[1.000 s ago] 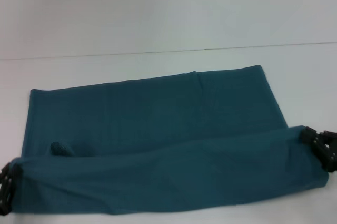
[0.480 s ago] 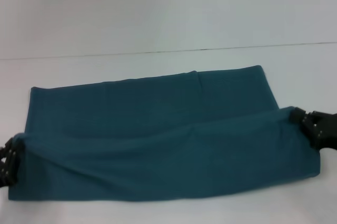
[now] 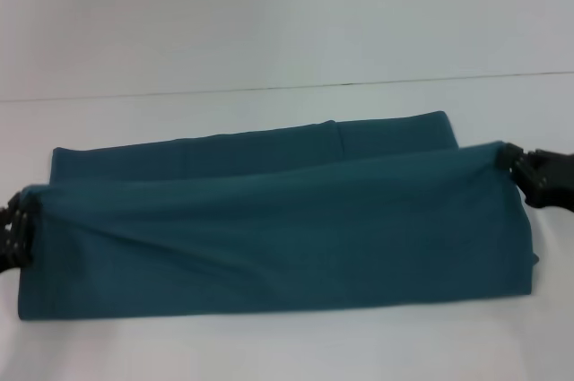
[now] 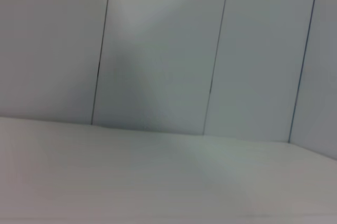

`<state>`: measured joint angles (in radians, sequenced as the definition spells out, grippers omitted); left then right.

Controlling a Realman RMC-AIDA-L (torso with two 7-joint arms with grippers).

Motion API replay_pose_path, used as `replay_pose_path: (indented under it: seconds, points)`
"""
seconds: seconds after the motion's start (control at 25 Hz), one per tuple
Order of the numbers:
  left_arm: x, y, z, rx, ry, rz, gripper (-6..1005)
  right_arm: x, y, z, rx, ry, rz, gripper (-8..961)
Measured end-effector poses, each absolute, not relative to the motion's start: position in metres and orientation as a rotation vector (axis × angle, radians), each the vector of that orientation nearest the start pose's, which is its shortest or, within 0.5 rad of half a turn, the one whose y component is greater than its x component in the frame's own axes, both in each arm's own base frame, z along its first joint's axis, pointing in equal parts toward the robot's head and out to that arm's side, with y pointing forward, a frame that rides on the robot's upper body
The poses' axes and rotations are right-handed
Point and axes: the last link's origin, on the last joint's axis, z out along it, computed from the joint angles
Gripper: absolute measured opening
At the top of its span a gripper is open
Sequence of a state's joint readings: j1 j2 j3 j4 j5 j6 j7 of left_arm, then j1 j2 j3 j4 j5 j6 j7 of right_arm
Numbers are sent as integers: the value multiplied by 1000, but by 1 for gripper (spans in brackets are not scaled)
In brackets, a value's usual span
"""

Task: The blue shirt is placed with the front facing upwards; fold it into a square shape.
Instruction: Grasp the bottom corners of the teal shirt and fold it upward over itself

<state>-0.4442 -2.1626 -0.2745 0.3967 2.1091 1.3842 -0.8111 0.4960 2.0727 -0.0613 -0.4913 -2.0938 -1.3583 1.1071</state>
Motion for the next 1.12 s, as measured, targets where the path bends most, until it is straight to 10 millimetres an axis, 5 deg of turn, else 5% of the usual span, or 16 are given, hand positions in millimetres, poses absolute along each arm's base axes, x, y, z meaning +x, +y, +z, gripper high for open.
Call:
replay_pose_path:
  seconds: [1.12]
  points:
    - [-328, 396, 8, -1758, -796, -565, 54, 306, 422, 30, -2010, 753, 490, 26]
